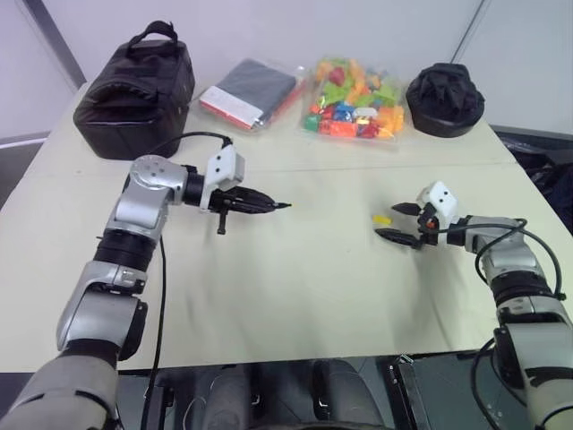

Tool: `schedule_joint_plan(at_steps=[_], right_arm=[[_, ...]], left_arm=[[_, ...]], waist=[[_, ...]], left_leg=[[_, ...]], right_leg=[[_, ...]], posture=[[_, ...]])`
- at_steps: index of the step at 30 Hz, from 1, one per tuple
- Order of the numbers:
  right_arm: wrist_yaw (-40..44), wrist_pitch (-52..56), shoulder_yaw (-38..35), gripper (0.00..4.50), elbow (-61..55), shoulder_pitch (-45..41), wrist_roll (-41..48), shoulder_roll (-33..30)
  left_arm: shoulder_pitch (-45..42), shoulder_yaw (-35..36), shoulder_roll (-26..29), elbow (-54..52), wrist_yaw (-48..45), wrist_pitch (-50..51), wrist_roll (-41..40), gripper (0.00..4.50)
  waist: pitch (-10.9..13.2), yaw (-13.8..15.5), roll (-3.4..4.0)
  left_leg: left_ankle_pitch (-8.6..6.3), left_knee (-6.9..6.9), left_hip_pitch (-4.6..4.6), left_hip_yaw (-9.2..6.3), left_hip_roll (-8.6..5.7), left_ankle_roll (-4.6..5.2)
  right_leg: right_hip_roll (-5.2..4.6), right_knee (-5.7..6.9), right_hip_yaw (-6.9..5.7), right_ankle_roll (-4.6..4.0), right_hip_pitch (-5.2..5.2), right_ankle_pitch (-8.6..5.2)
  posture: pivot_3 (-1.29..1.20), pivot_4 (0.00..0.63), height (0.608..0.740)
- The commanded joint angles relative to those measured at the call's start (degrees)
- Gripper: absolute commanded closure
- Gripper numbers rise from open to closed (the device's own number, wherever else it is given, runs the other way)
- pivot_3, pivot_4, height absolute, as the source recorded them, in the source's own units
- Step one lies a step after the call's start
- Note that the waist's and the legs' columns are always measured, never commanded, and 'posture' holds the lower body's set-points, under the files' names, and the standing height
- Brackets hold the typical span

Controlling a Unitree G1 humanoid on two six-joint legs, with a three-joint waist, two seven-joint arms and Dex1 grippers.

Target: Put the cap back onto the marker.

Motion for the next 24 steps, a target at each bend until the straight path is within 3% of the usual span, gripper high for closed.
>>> schedule_joint_plan(at_steps=[1, 6, 7, 9, 15, 16, 24], right_arm=[[0.6, -1.2, -0.3, 0.12, 2.9, -1.4, -1.0, 0.2], [1.6, -2.1, -0.3, 0.12, 4.2, -1.5, -1.3, 0.6], [1.8, -2.3, -0.2, 0.37, 4.2, -1.4, -1.4, 0.6], [2.3, -4.0, 0.8, 0.96, 3.8, -0.4, -2.6, 0.2], [2.6, -6.9, 1.9, 4.10, 3.4, 1.3, -4.2, -0.1], [2.6, -7.0, 1.9, 4.45, 3.3, 1.3, -4.1, -0.1], [1.7, -6.0, 1.9, 4.45, 0.1, 0.4, -4.5, -1.0]], left_arm=[[0.8, 1.8, 1.2, -3.7, 1.0, 0.9, -1.1, 4.48], [1.7, 2.2, 1.9, -5.1, 1.9, 1.8, -1.5, 4.48], [1.8, 2.2, 2.0, -5.2, 2.0, 1.9, -1.5, 4.50], [2.0, 2.2, 2.0, -5.5, 2.3, 2.1, -1.7, 4.50], [2.1, 2.1, 2.0, -5.7, 2.8, 2.4, -2.1, 4.50], [2.0, 2.0, 1.9, -5.6, 2.9, 2.3, -2.1, 4.50], [1.6, 1.7, 1.6, -4.1, 3.2, 0.4, -1.4, 4.50]], waist=[[0.0, 0.0, 0.00], [0.0, 0.0, 0.00], [0.0, 0.0, 0.00], [0.0, 0.0, 0.00], [0.0, 0.1, 0.01], [0.0, 0.1, 0.01], [0.0, 0.1, 0.01]], left_leg=[[0.00, 0.00, 0.01, 0.00, 0.00, 0.00], [0.01, 0.01, 0.02, 0.00, 0.00, -0.02], [0.01, 0.01, 0.02, 0.00, 0.00, -0.02], [0.01, 0.01, 0.01, 0.00, 0.00, -0.02], [0.02, 0.03, 0.16, 0.01, 0.00, -0.03], [0.02, 0.03, 0.24, 0.01, 0.00, -0.03], [0.00, 0.01, 0.63, -0.05, 0.02, -0.01]], right_leg=[[0.00, 0.01, 0.01, 0.00, 0.00, 0.00], [0.00, 0.03, 0.01, 0.00, 0.01, 0.00], [0.00, 0.03, 0.01, 0.00, 0.01, 0.00], [0.00, 0.03, 0.01, 0.00, 0.01, 0.00], [0.00, 0.03, 0.01, 0.00, 0.19, 0.01], [-0.01, 0.03, 0.02, 0.00, 0.27, 0.01], [-0.05, 0.00, 0.03, -0.02, 0.65, 0.00]], posture=[[0.00, 0.150, 0.740], [0.00, 0.150, 0.740], [0.00, 0.150, 0.740], [0.00, 0.150, 0.740], [0.00, 0.150, 0.740], [0.00, 0.150, 0.740], [0.00, 0.150, 0.740]])
